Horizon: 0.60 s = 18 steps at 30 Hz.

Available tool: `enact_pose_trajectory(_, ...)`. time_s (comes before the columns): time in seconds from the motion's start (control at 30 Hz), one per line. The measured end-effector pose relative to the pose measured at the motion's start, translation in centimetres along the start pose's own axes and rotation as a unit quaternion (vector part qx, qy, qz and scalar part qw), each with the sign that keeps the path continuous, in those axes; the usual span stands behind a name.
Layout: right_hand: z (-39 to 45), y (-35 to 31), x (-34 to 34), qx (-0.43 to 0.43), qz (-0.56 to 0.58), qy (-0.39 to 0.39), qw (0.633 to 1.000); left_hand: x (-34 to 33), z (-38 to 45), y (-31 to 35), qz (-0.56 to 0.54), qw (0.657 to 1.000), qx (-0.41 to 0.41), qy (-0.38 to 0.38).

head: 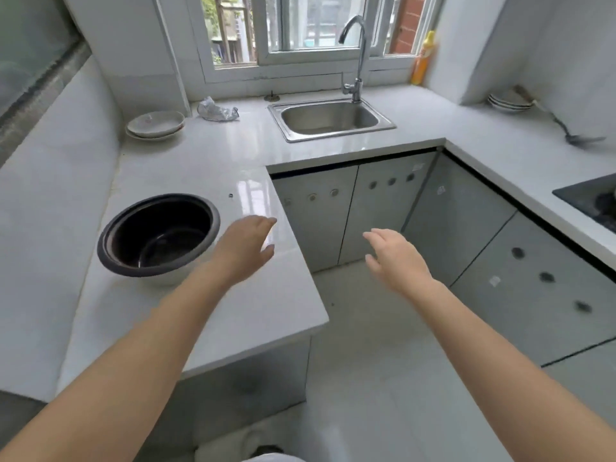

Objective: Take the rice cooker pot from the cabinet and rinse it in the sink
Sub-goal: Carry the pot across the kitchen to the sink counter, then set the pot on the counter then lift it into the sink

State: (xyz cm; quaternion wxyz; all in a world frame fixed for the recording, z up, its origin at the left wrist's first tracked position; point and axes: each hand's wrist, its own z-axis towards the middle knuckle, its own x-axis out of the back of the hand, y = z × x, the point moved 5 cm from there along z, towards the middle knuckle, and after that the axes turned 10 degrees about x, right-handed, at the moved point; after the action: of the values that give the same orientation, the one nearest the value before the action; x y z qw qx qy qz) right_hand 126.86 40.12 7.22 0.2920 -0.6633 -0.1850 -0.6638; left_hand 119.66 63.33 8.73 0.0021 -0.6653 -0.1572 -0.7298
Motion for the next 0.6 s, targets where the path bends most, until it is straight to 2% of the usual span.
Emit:
enact_pose_trajectory(0.3, -12.2, 8.9, 1.6, -0.105, -0.009, 0.004, 0.994, -4.0, -1.4, 12.5, 0.011, 0.993, -0.114, -0.026)
enact_pose_trajectory(0.6, -17.7, 13.8, 2.5, -0.167, -0.003, 0.016, 0.986, -5.6, 0.0, 19.2, 0.019, 0.984, -0.176, -0.025)
